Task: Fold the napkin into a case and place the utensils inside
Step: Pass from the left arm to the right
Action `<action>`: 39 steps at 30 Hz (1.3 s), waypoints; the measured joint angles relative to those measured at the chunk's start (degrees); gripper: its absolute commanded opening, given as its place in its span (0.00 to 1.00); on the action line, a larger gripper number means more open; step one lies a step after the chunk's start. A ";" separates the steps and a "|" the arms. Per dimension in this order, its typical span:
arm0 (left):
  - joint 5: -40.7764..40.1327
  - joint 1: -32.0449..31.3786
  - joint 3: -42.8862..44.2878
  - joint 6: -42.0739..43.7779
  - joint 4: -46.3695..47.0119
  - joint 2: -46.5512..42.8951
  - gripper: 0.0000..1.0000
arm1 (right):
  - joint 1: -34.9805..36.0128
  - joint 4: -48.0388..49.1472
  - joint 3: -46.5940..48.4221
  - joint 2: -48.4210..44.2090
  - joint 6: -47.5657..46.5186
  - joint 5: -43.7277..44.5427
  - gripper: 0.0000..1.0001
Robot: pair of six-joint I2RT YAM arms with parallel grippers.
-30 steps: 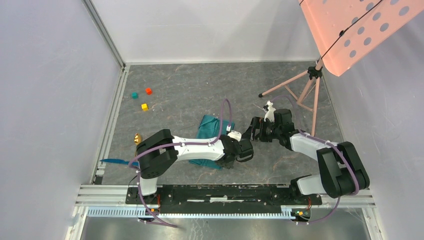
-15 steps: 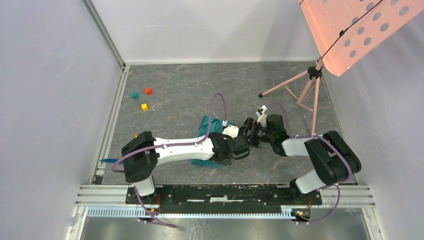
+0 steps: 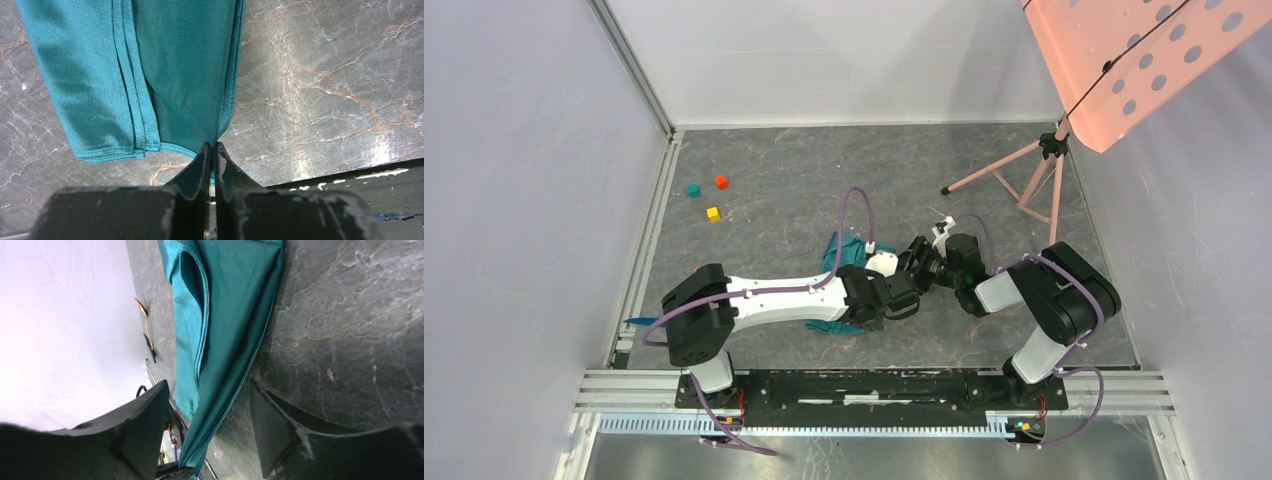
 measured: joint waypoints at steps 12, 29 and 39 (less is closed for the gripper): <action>0.11 0.00 -0.48 0.02 0.81 -0.02 0.04 | 0.26 2.78 0.66 3.61 -1.01 2.69 0.43; 1.55 0.02 -0.48 0.04 3.93 -0.02 0.03 | 0.37 2.29 3.26 5.73 -6.86 4.94 0.27; 4.09 0.37 -0.52 0.11 7.26 0.13 0.24 | 0.37 3.41 3.30 5.90 -10.38 5.51 0.00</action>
